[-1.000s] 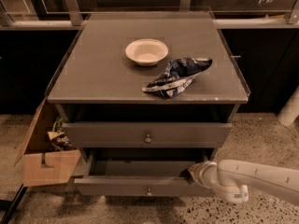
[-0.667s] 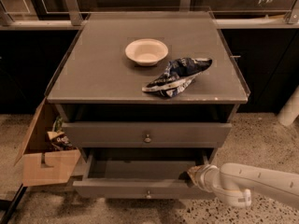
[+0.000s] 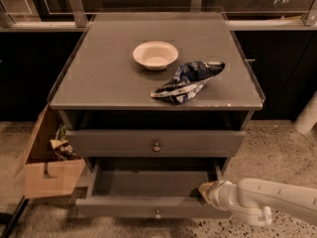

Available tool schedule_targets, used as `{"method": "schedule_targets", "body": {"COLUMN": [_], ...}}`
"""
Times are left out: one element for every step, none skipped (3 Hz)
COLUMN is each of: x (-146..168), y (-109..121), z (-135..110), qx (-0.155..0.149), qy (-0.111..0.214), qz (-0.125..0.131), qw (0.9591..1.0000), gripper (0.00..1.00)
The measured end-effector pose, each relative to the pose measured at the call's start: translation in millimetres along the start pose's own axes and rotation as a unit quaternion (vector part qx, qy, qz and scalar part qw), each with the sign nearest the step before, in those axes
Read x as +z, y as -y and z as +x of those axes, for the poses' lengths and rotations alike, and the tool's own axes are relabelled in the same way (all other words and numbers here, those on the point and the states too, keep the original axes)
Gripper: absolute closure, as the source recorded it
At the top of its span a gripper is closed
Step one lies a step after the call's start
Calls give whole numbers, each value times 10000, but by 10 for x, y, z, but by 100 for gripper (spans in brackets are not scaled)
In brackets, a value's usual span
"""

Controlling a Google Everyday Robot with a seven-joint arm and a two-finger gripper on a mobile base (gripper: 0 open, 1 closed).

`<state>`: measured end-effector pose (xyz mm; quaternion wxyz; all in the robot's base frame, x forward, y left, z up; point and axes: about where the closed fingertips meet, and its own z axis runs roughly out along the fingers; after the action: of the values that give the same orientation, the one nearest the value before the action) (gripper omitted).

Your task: Open middle drawer

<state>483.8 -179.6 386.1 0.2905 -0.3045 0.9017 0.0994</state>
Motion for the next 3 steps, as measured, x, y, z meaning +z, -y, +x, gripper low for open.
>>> {"method": "schedule_targets", "body": {"x": [-51,-142,-141], "y": [4,-194,-194], "z": [-43,114,114], "qx": [-4,-132,-132], "qy": [2,59,59], "qz": [-11,-407,-408], "qw": [10000,9991,9991], "gripper": [100,100,100]}}
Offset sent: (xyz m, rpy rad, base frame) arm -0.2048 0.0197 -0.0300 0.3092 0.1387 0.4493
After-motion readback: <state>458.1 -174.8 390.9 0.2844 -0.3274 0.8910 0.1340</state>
